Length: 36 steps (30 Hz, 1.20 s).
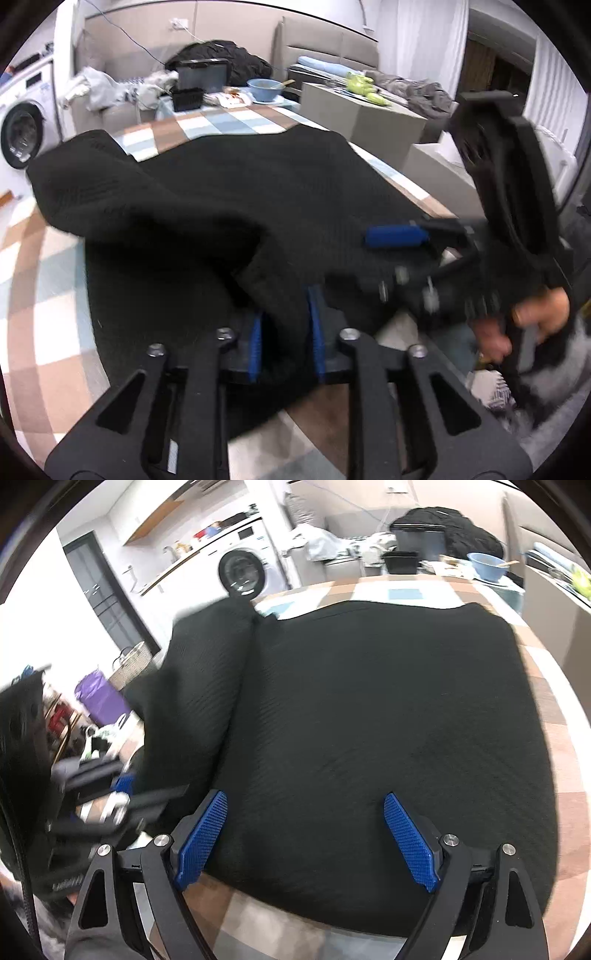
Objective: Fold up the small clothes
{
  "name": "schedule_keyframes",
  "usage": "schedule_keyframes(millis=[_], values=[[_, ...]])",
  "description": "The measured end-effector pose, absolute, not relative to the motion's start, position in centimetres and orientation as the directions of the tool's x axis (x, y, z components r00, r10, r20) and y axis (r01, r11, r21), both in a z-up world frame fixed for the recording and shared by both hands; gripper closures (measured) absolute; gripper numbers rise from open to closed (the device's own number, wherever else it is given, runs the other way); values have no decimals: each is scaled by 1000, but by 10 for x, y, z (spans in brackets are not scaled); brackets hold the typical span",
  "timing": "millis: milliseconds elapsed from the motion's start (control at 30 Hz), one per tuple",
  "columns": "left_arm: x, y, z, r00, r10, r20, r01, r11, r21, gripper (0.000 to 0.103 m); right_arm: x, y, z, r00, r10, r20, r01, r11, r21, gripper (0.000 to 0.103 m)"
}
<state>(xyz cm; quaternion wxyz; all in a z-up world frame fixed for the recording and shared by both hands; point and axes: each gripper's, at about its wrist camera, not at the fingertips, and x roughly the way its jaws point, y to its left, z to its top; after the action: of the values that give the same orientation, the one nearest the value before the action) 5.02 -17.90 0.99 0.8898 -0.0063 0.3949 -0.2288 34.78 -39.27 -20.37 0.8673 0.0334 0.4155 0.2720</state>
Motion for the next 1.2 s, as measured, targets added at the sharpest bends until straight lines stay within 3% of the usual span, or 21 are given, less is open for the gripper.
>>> schedule_keyframes(millis=[100, 233, 367, 700, 767, 900, 1000, 1033, 1067, 1100, 1200], values=[[37, -162, 15, 583, -488, -650, 419, 866, -274, 58, 352, -410, -196, 524, 516, -677, -402, 851, 338, 14], [24, -128, 31, 627, -510, -588, 389, 860, -331, 43, 357, -412, -182, 515, 553, -655, -409, 830, 379, 14], [26, -78, 42, 722, -421, -549, 270, 902, -337, 41, 360, -392, -172, 482, 589, -649, -462, 800, 383, 14], [33, 25, 24, 776, -234, -586, -18, 920, -391, 41, 376, -274, -149, 426, 621, -658, -641, 720, 265, 16], [34, 37, 22, 780, -206, -590, -51, 920, -389, 41, 377, -243, -149, 443, 593, -672, -663, 721, 201, 27], [40, 48, 22, 790, -182, -585, -98, 905, -414, 41, 381, -197, -162, 436, 533, -725, -726, 684, 66, 33], [41, 55, 21, 790, -174, -587, -110, 903, -415, 41, 390, -175, -182, 403, 434, -806, -761, 649, -31, 61], [41, 55, 21, 789, -173, -590, -112, 903, -415, 41, 394, -178, -183, 414, 427, -804, -757, 652, -43, 75], [42, 55, 20, 788, -170, -592, -117, 902, -415, 41, 397, -183, -179, 411, 438, -800, -751, 660, -25, 92], [41, 52, 21, 788, -168, -592, -120, 901, -416, 41, 403, -197, -170, 400, 498, -769, -736, 675, 54, 100], [40, 51, 21, 783, -167, -599, -126, 901, -416, 41, 429, -266, -144, 472, 650, -596, -579, 738, 346, 100]])
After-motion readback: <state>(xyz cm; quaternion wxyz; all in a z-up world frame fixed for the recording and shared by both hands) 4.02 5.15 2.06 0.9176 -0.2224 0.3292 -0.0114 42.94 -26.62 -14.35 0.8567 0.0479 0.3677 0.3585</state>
